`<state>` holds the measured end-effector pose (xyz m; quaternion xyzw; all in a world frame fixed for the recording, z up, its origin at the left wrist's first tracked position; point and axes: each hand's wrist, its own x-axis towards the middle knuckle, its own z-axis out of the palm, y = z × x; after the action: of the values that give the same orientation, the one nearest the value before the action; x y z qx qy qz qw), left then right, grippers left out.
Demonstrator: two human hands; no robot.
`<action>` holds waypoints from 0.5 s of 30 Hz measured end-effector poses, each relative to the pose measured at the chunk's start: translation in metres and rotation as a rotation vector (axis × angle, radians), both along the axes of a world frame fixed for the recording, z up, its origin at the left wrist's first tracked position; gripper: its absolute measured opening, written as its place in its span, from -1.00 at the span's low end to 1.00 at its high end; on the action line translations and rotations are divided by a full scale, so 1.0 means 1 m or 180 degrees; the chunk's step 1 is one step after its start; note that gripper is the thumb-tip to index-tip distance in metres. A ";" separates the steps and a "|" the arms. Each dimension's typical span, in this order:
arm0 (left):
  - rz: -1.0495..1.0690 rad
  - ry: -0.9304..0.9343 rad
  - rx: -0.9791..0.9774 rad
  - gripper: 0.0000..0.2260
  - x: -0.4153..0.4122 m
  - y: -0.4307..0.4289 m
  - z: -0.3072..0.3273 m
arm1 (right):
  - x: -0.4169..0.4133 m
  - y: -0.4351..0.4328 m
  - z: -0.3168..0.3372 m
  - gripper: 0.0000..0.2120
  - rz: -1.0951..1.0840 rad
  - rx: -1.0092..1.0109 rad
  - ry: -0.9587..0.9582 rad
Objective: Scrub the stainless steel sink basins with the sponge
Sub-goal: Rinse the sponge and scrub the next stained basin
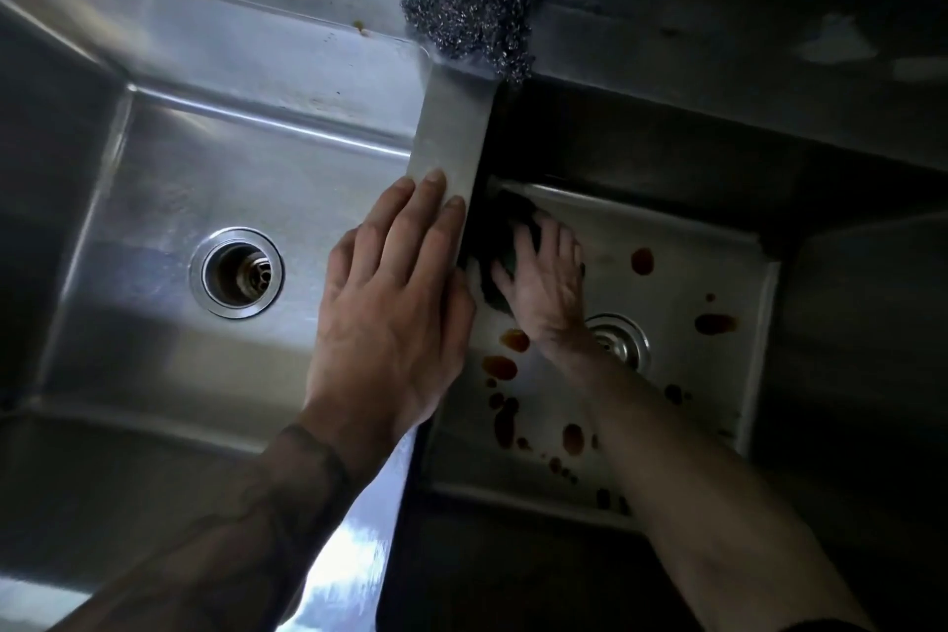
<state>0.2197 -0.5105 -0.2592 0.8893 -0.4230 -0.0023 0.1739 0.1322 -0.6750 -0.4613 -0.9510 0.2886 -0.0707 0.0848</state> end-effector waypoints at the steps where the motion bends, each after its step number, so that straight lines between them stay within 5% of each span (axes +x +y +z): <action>1: 0.0005 0.0014 0.0008 -0.56 0.000 0.000 0.000 | -0.009 -0.010 -0.001 -0.49 -0.0019 -0.0026 0.0048; 6: -0.0042 0.0006 0.0076 -0.55 0.001 0.000 -0.001 | 0.020 -0.007 0.001 -0.49 -0.1666 0.0126 -0.0084; 11: -0.0052 0.0001 0.0057 -0.55 0.001 0.000 0.000 | -0.007 0.010 0.000 -0.44 0.0251 0.0197 -0.0023; 13: -0.0060 0.0006 0.0045 -0.55 0.002 0.001 -0.002 | -0.028 -0.010 -0.003 -0.48 0.0245 0.0206 0.0079; 15: -0.0057 0.0005 0.0041 -0.55 0.002 0.001 -0.003 | -0.019 -0.021 -0.002 -0.49 -0.0499 0.0224 0.0089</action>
<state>0.2221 -0.5093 -0.2618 0.8865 -0.4308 -0.0073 0.1686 0.1127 -0.6960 -0.4633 -0.9229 0.3656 -0.0536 0.1084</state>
